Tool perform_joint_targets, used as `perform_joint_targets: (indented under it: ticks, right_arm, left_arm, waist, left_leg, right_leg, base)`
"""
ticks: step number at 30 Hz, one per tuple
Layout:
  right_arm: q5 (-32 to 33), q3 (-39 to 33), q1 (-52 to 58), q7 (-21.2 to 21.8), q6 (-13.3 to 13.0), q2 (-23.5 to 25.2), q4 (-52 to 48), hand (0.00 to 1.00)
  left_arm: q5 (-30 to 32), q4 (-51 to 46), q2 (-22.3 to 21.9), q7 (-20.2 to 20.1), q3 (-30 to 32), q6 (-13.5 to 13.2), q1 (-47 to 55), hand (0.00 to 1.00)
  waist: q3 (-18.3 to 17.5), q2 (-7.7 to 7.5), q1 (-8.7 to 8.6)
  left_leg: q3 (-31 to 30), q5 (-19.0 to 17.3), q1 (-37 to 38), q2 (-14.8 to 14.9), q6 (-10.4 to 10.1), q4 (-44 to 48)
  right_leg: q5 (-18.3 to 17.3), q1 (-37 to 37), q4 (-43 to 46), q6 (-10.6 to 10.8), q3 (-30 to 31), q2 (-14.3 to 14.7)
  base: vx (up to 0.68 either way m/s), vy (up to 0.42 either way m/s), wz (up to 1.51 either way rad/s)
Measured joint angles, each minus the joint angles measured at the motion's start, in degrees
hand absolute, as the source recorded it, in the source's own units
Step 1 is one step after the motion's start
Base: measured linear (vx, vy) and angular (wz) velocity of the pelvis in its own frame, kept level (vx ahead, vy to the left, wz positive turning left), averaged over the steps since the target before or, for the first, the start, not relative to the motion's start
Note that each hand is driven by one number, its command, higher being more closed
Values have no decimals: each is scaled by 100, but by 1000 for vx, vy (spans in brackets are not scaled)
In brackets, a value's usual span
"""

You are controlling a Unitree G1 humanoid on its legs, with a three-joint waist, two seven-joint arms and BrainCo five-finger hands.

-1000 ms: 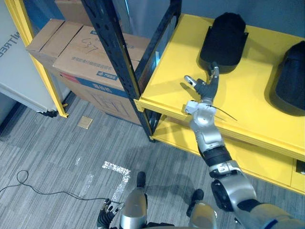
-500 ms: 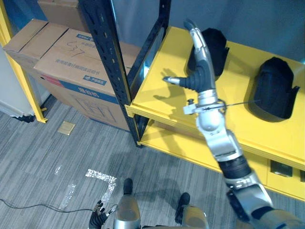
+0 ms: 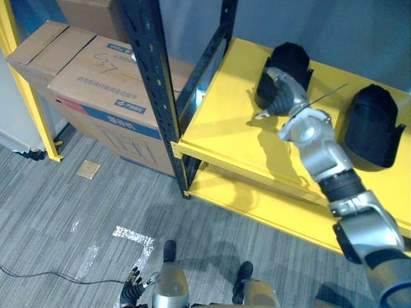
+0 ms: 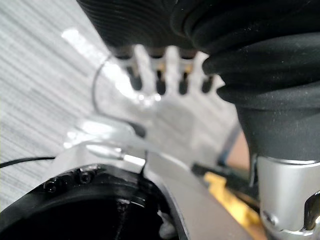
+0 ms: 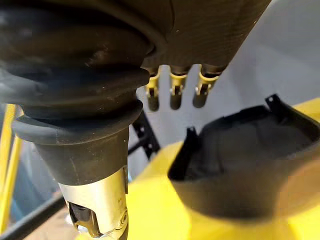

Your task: Walk over and take plastic housings, then place them on the shelf

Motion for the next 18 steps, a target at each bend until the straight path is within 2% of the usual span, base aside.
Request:
perform_joint_targets:
  ticks: [3,5,9,11,15,18]
  right_arm:
    - [11,1,-224,117,-1,-76,392,0]
    - [178,4,-289,267,95,-112,597,0]
    - [361,2,-362,604,107,-157,684,0]
    - [647,2,-410,1042,277,-160,709,0]
    - [632,-7,-423,1559,613,-175,721,0]
    - [613,-19,-424,1758,669,-307,668,0]
  left_arm:
    - [0,-91,2,0,2,58,-8,0]
    - [-1,-98,-3,0,2,90,-12,0]
    - [-1,-160,-4,1,2,188,-11,0]
    - [-1,-207,-7,2,3,242,-12,0]
    - [-1,-371,-13,1,3,291,-14,0]
    - [-3,-434,-13,1,4,371,-14,0]
  waist:
    - [0,0,55]
    - [0,0,138]
    - [0,1,132]
    - [1,1,130]
    - [1,2,126]
    - [3,5,125]
  left_leg:
    - [-80,8,-87,-3,-9,27]
    - [-88,8,-99,-3,-10,30]
    - [-133,8,-181,-3,-11,94]
    - [-129,8,-178,-3,-11,105]
    - [-110,8,-166,3,-11,115]
    - [-80,5,-163,9,-10,118]
  right_leg:
    - [0,-7,-10,0,-59,7]
    - [0,-9,-10,-1,-69,7]
    - [0,-30,-9,-1,-134,8]
    - [0,-28,-7,-1,-130,8]
    - [-1,-34,7,-3,-106,8]
    - [-2,-61,25,-4,-50,8]
  base:
    - [-17,-5,14]
    - [-5,-1,2]
    - [-9,-6,6]
    - [0,0,0]
    - [-6,-1,-2]
    - [-17,2,-7]
